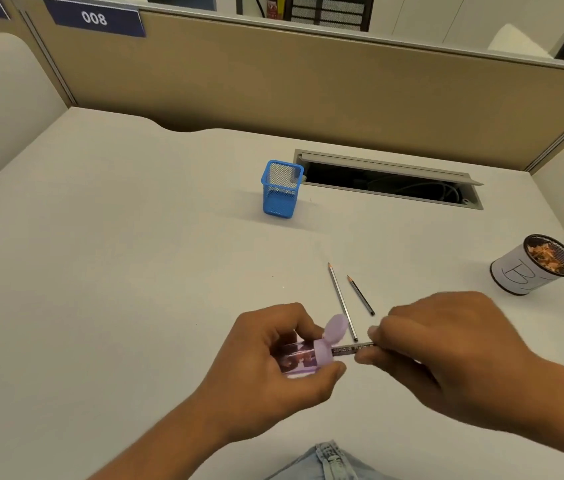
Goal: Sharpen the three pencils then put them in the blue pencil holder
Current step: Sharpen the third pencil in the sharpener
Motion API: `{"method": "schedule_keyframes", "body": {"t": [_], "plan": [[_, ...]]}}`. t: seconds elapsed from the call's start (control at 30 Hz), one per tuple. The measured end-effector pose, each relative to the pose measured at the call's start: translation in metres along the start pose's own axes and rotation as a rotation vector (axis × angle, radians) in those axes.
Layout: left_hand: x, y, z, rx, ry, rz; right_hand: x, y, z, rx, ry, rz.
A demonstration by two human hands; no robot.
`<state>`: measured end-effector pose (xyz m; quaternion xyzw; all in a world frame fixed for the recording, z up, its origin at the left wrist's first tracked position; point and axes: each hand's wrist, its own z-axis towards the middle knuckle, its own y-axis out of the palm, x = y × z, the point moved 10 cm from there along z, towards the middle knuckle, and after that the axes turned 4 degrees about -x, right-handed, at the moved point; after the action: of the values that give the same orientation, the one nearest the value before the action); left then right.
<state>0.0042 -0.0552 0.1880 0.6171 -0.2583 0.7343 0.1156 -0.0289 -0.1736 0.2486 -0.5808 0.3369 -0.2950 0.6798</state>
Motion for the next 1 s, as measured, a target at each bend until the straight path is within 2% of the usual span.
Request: {"method": "schedule_keyframes", "body": {"t": [0.03, 0.1, 0.13, 0.17, 0.23, 0.3, 0.4, 0.47, 0.5, 0.6, 0.7, 0.83, 0.9, 0.93, 1.0], "plan": [[0.013, -0.002, -0.001, 0.017, 0.139, 0.165, 0.013, 0.012, 0.001, -0.100, 0.165, 0.219], [0.033, 0.006, -0.009, -0.012, 0.392, 0.387, 0.036, 0.049, -0.010, -0.312, 0.547, 0.838], [0.036, 0.011, -0.012, -0.026, 0.453, 0.423, 0.037, 0.066, -0.019, -0.430, 0.679, 1.049], [0.036, 0.013, -0.014, -0.029, 0.468, 0.427, 0.035, 0.074, -0.023, -0.495, 0.710, 1.127], [0.029, 0.009, -0.010, -0.009, 0.394, 0.375, 0.036, 0.071, -0.020, -0.473, 0.634, 0.989], [0.017, 0.004, -0.006, 0.008, 0.251, 0.282, 0.038, 0.052, -0.013, -0.336, 0.504, 0.709], [-0.008, 0.002, -0.002, 0.019, 0.012, 0.071, 0.018, 0.017, 0.000, -0.151, 0.137, 0.158], [-0.014, 0.003, -0.002, 0.031, -0.048, -0.024, 0.002, 0.010, 0.000, -0.073, -0.061, -0.054], [-0.012, 0.003, -0.002, 0.039, -0.031, -0.010, -0.002, 0.011, -0.001, -0.052, -0.095, -0.091], [0.002, 0.000, 0.001, 0.025, 0.112, 0.132, 0.000, 0.012, -0.003, -0.032, -0.047, -0.030], [0.015, 0.003, 0.000, -0.023, 0.273, 0.266, 0.005, 0.016, -0.005, -0.036, 0.007, 0.139], [0.016, 0.005, 0.000, -0.035, 0.359, 0.300, 0.003, 0.029, -0.005, -0.138, 0.015, 0.120], [0.016, 0.006, -0.001, -0.028, 0.393, 0.322, 0.009, 0.036, -0.005, -0.200, 0.090, 0.187], [0.016, 0.008, -0.002, -0.033, 0.423, 0.343, 0.016, 0.044, -0.004, -0.267, 0.173, 0.293], [0.017, 0.013, -0.005, -0.060, 0.497, 0.404, 0.031, 0.068, -0.012, -0.433, 0.409, 0.671]]}}
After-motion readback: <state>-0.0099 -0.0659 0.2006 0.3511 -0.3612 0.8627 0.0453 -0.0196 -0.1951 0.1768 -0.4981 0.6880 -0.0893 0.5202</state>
